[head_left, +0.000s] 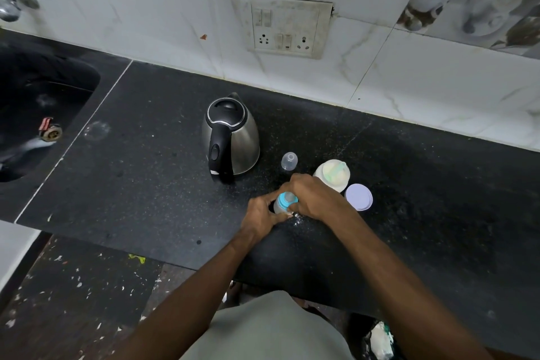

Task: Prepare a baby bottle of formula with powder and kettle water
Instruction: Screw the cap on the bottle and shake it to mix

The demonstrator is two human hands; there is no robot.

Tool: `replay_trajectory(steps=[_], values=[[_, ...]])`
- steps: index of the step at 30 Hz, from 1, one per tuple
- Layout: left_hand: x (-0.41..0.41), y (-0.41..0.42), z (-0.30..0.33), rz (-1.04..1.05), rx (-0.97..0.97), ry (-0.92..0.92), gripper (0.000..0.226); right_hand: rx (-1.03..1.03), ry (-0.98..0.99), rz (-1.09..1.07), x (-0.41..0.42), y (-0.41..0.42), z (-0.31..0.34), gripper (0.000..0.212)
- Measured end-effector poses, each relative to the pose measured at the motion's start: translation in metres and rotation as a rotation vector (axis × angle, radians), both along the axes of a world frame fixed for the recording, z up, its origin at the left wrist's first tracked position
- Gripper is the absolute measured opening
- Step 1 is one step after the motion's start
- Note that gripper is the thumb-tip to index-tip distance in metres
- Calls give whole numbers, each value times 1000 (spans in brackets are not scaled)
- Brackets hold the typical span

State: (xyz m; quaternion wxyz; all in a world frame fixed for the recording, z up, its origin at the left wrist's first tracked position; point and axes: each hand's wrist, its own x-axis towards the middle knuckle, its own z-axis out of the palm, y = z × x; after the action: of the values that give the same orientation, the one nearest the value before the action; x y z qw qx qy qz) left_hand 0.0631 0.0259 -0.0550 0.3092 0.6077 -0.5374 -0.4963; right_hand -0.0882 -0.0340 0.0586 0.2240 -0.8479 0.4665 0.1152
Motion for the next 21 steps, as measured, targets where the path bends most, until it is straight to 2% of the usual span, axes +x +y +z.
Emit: replay_trajectory(steps=[2, 6, 7, 11, 15, 16, 19, 21], values=[[0, 0, -1, -14, -5, 0, 54, -37, 37, -28, 3, 0, 1, 31], [1, 1, -1, -19, -17, -19, 42, -128, 154, -89, 6, 6, 6, 70], [1, 0, 0, -21, -25, -15, 43, -141, 175, -97, 5, 8, 7, 73], [2, -1, 0, -43, -31, -39, 59, -116, 149, 13, 4, 13, 8, 61], [1, 0, -1, -28, -26, -39, 54, -143, 168, -33, 10, 14, 12, 37], [1, 0, 0, -22, -28, -35, 50, -166, 204, -61, 12, 12, 13, 35], [0, 0, -2, 5, -25, -28, 49, -206, 296, -105, 8, 8, 15, 52], [0, 0, 0, -6, -19, -43, 55, -155, 261, -113, 4, 6, 14, 43]])
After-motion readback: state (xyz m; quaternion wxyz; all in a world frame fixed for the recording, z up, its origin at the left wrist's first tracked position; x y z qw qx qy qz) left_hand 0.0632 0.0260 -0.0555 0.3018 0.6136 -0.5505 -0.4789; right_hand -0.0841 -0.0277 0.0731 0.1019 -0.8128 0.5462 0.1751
